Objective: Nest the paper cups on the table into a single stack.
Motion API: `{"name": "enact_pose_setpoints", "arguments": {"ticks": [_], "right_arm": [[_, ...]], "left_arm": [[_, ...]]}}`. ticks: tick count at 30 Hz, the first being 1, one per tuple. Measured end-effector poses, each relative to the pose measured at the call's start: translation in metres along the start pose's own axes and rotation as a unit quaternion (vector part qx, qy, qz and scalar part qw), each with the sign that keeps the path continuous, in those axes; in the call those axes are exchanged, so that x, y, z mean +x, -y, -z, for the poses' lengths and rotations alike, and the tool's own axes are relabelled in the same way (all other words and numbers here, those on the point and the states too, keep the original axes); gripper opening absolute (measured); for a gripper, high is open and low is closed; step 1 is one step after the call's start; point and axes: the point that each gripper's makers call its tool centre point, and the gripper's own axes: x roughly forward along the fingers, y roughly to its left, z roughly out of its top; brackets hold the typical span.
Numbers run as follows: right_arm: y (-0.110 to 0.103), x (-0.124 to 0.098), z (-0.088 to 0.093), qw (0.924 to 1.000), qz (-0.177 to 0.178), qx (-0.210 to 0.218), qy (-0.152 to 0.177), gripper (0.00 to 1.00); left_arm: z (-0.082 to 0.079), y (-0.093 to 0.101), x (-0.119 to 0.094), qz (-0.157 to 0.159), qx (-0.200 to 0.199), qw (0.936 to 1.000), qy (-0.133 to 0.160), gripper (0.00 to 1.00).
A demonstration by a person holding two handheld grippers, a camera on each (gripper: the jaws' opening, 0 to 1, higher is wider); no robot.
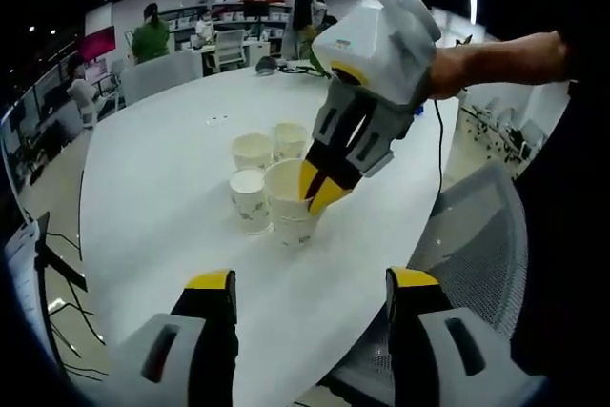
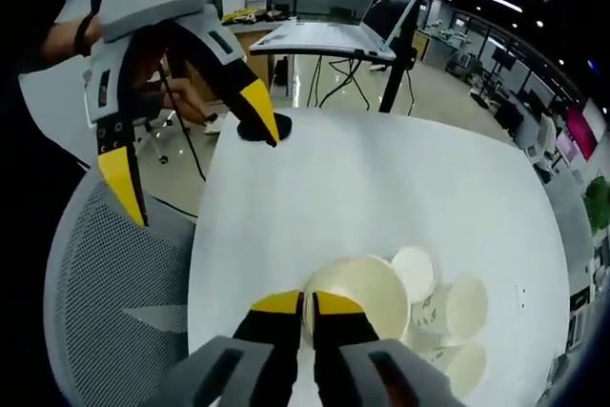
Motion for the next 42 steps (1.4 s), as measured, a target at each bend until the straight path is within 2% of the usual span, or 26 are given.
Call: {"name": "enact_pose_setpoints", "arguments": {"ticks": [19,33,39,42], "right_arm": [[-0.003,-0.015,-0.003,0.9999,0.003,0.005,0.01,0.11],[-0.009,-0.005,-0.003,1.0,-0.004,-0.005,0.004,0.23],[-0.008,0.004,0.002,0.9999,-0.007,-0.01,-0.003,0.29],[-0.009,0.006,0.006,0.9999,-0.009,-0.011,-0.009,0.29]], "left_arm": [[-0.001,0.0,0.001,0.0,0.002,1.0,-0.001,0.62],[-0.003,-0.002,0.001,0.0,0.003,1.0,0.0,0.62],[-0.002,-0.004,0.0,-0.002,0.001,1.0,0.0,0.62],[-0.002,-0.005,-0.001,-0.003,0.001,1.0,0.0,0.62]]}}
